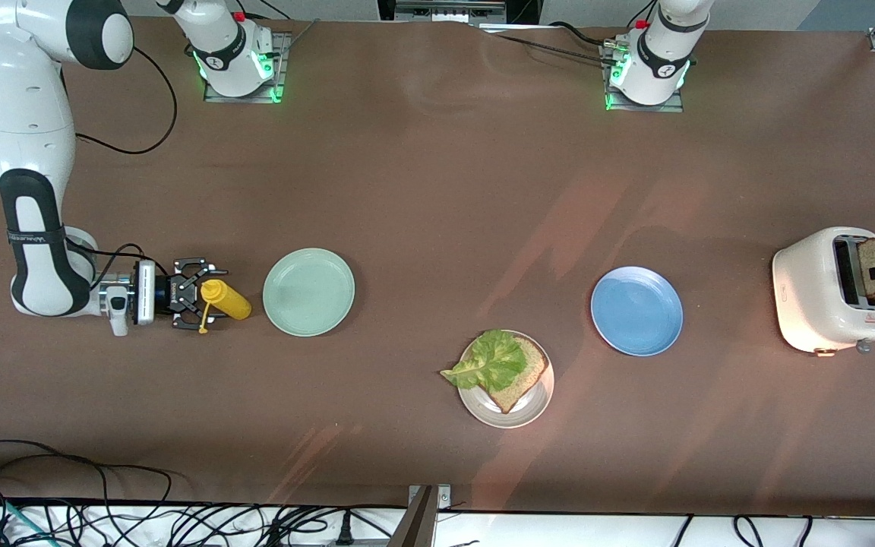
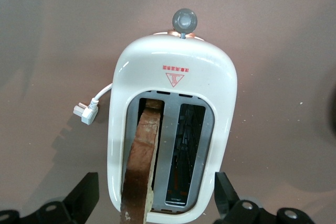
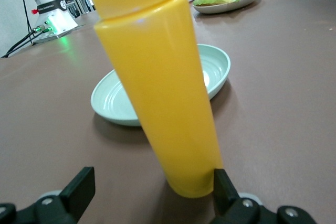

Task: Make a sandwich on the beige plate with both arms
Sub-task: 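Grasp the yellow squeeze bottle with the right gripper, then lift the yellow bottle and carry it over the mint-green plate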

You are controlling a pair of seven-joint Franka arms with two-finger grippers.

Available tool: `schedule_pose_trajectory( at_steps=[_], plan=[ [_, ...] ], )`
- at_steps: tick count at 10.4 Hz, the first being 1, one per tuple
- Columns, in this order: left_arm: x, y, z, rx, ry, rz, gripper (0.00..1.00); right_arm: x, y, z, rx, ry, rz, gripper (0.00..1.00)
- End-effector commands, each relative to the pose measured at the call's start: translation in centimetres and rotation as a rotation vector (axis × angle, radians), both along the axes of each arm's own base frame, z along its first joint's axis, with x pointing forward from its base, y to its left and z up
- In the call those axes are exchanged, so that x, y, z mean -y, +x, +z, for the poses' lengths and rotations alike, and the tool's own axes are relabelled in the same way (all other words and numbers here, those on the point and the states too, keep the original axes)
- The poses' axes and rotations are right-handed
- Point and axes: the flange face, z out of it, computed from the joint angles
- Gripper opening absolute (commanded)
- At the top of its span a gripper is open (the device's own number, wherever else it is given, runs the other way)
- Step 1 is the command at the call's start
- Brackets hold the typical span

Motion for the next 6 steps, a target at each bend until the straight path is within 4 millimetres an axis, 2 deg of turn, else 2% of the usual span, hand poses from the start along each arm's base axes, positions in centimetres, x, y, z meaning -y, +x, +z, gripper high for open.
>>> schedule_pose_trajectory(
  at_steps=[1, 4, 5, 6],
  plan=[
    [-0.3, 0.0, 0.2, -0.002, 0.029, -0.028, 0.97, -1.3, 0.9, 0.2, 0.012, 0.02, 0.003, 0.84],
    [-0.3, 0.0, 0.3, -0.001, 0.029, -0.028, 0.97, -2.1, 1.2, 0.1, 0.028, 0.015, 0.005, 0.21],
    [-0.3, 0.0, 0.3, -0.001, 0.029, -0.028, 0.97, -2.5, 1.3, 0.1, 0.038, 0.009, 0.01, 0.05],
    [-0.3, 0.0, 0.3, -0.001, 0.029, -0.028, 0.97, -2.6, 1.5, 0.2, 0.043, 0.005, 0.01, 0.02]
  ],
)
